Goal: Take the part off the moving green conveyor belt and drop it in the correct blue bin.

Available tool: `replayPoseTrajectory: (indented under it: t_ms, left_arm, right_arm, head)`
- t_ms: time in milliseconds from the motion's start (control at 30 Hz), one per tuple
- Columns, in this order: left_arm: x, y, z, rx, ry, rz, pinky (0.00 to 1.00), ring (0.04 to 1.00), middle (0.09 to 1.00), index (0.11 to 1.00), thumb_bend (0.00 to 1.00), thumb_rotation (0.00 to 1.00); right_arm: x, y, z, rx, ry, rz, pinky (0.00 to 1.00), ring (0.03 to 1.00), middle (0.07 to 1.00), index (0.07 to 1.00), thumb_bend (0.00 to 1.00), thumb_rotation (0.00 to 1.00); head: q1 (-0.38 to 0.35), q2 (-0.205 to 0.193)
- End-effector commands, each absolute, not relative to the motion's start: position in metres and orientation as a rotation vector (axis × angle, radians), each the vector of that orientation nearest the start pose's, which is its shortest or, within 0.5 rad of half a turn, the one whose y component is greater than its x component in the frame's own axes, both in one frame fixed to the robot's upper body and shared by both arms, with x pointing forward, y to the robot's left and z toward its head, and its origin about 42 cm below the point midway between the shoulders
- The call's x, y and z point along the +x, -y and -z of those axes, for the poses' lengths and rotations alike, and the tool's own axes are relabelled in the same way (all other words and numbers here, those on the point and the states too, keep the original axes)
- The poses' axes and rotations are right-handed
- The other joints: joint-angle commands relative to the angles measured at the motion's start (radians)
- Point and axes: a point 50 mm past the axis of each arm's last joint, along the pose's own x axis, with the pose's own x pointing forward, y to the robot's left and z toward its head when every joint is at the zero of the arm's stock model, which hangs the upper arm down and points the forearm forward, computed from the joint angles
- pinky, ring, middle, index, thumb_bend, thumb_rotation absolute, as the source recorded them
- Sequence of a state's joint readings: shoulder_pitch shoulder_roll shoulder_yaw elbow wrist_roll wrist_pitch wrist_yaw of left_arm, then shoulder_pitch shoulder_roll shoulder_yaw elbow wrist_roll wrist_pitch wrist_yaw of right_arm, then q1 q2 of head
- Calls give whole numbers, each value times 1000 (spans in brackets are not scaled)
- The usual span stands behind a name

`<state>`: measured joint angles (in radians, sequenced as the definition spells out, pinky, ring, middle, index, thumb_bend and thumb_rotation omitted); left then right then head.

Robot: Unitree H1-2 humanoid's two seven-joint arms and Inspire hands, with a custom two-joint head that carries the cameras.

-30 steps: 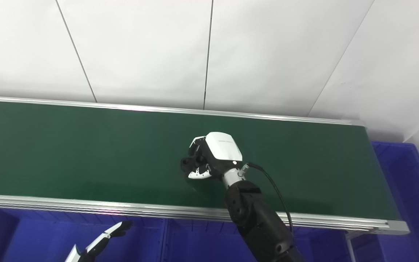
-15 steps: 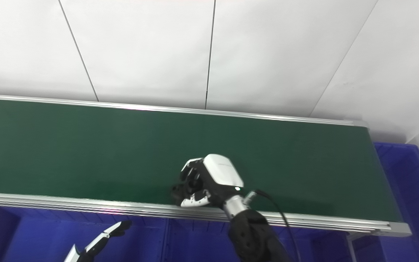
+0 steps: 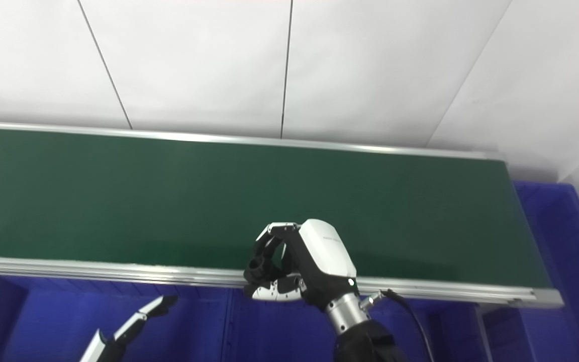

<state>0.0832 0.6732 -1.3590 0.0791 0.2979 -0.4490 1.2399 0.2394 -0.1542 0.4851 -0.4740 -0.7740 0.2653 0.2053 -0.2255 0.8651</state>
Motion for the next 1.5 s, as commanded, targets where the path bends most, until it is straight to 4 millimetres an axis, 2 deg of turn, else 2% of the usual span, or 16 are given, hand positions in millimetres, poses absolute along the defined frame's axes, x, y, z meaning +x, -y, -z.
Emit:
replayPoseTrajectory:
  t_ms: [0,167,200,300,500,567,667,800,833,1000,1033,1067,1100,1133,1267,1467]
  left_arm:
    - [58,-240,-34,348,232,289,812,869,900,887,839,372]
    - [63,-236,-41,316,244,275,845,887,913,915,794,428]
    - [65,-235,-43,310,250,273,839,887,917,924,775,443]
    - [77,-230,-50,285,269,274,821,885,926,942,744,447]
    - [98,-221,-64,237,266,277,791,885,922,941,742,397]
    - [104,-220,-67,233,262,279,785,887,923,936,736,373]
    - [111,-223,-68,237,247,284,800,887,927,938,755,405]
    - [117,-224,-69,235,228,286,797,877,920,940,755,413]
    - [119,-224,-68,234,224,283,788,874,919,940,754,419]
    - [124,-225,-67,239,205,287,798,877,921,941,754,457]
    - [124,-225,-66,236,200,290,796,876,922,942,754,462]
    - [124,-224,-66,230,193,292,795,877,923,940,749,451]
    - [125,-224,-66,227,188,294,795,876,920,937,748,436]
    - [125,-224,-65,224,181,297,792,874,919,934,748,431]
    - [125,-225,-64,224,168,309,776,868,917,932,746,425]
    - [124,-227,-64,228,157,316,761,858,911,925,752,432]
  right_arm:
    - [169,139,-151,-780,85,-433,192,262,474,484,527,0]
    - [141,147,-134,-765,-4,-428,215,297,398,504,518,0]
    - [137,149,-131,-759,-16,-423,183,254,441,492,523,0]
    - [122,157,-121,-762,-69,-409,152,215,468,485,527,0]
    - [104,171,-101,-782,-127,-397,174,233,471,485,527,0]
    - [101,174,-93,-802,-143,-400,177,235,471,485,527,0]
    - [102,176,-78,-848,-181,-422,230,298,458,491,524,0]
    - [108,174,-70,-903,-232,-456,231,308,395,512,517,0]
    - [109,173,-69,-922,-249,-471,235,313,435,500,522,0]
    - [111,168,-71,-966,-335,-473,271,368,479,495,524,0]
    - [111,167,-72,-978,-348,-479,407,538,623,630,556,53]
    - [111,167,-72,-988,-356,-484,543,672,729,711,576,112]
    - [111,166,-72,-997,-360,-488,661,771,809,773,590,173]
    - [110,166,-72,-1004,-356,-489,722,817,844,802,597,216]
    - [108,163,-72,-1027,-323,-472,915,917,906,865,639,352]
    - [103,161,-74,-1017,-296,-427,980,951,947,906,639,420]
  head:
    - [-2,12]
    - [-1,54]
    - [-1,54]
    - [3,76]
    - [-2,94]
    - [-2,100]
    - [-2,106]
    - [-6,105]
    - [-6,105]
    - [-3,103]
    - [-3,103]
    - [-4,105]
    - [-5,105]
    - [-6,103]
    - [-5,103]
    - [-1,100]
